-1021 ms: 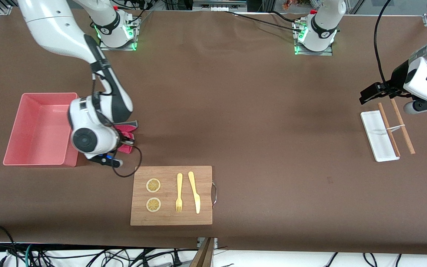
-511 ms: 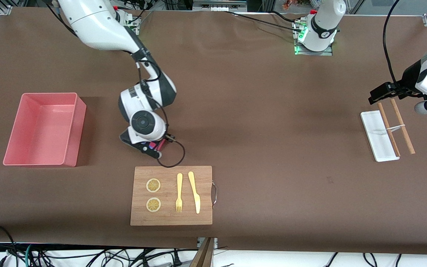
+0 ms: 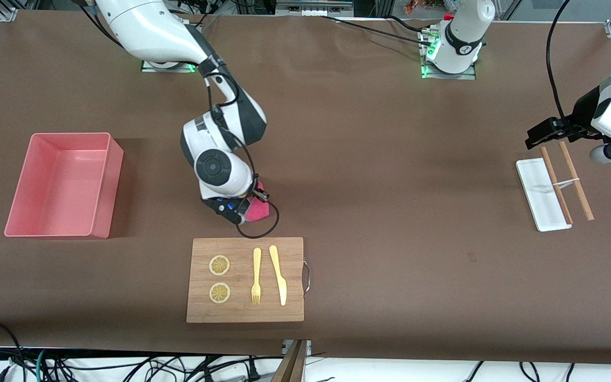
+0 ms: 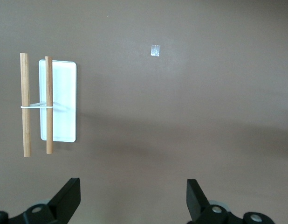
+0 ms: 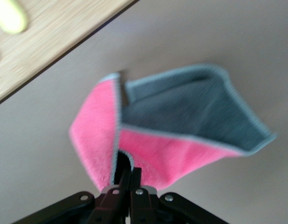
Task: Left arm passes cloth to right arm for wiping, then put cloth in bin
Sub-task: 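Sweep the held cloth across the table with the right gripper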
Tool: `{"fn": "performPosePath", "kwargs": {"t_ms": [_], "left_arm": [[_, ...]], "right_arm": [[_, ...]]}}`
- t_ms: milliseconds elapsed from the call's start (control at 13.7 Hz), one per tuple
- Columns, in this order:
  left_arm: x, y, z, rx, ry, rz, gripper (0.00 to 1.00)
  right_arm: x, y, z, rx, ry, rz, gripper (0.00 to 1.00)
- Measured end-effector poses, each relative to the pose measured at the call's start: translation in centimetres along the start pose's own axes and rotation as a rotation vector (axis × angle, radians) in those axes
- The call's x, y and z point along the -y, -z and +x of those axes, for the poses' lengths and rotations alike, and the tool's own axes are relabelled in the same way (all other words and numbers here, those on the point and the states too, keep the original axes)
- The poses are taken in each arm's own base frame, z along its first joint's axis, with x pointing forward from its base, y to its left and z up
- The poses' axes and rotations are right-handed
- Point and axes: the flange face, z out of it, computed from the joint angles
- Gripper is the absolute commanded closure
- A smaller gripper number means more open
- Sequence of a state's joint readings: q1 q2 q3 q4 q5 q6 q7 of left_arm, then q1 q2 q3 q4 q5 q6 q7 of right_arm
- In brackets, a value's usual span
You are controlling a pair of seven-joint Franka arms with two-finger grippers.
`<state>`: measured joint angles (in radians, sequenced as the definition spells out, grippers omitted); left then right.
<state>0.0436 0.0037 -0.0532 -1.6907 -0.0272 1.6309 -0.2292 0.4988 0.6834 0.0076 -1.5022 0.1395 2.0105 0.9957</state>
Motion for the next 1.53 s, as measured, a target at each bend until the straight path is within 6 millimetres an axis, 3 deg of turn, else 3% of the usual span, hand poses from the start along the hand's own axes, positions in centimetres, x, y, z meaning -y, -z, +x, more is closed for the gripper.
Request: {"fn": "performPosePath", "kwargs": {"t_ms": [292,657,948,1094,1532], "left_arm": [[0.2,1.3,0.8,-0.029,0.006,-0.008,0.00],[0.0,0.1,1.9,-0.009,0.006,-0.005,0.00],[-0.1,0.1,1.9,-0.010,0.005,-0.005,0.00],[-0.1,0.2,1.9,-0.010,0.005,-0.005,0.00],[0.0,0.4,2.0,-0.014,0.006,-0.006,0.00]], "right_arm": [[-6.7,-0.7,6.9,0.126,0.090,-0.104,1.00],[-16.1,-0.9,15.8,0.167,0.228,-0.168,1.00],[-21.5,-0.8,20.2,0.189,0.350,-0.144,1.00],[-22.8,0.7,20.8,0.198,0.381,-0.136,1.00],[-24.7,13.0,16.8,0.200,0.437,-0.158,1.00]]}}
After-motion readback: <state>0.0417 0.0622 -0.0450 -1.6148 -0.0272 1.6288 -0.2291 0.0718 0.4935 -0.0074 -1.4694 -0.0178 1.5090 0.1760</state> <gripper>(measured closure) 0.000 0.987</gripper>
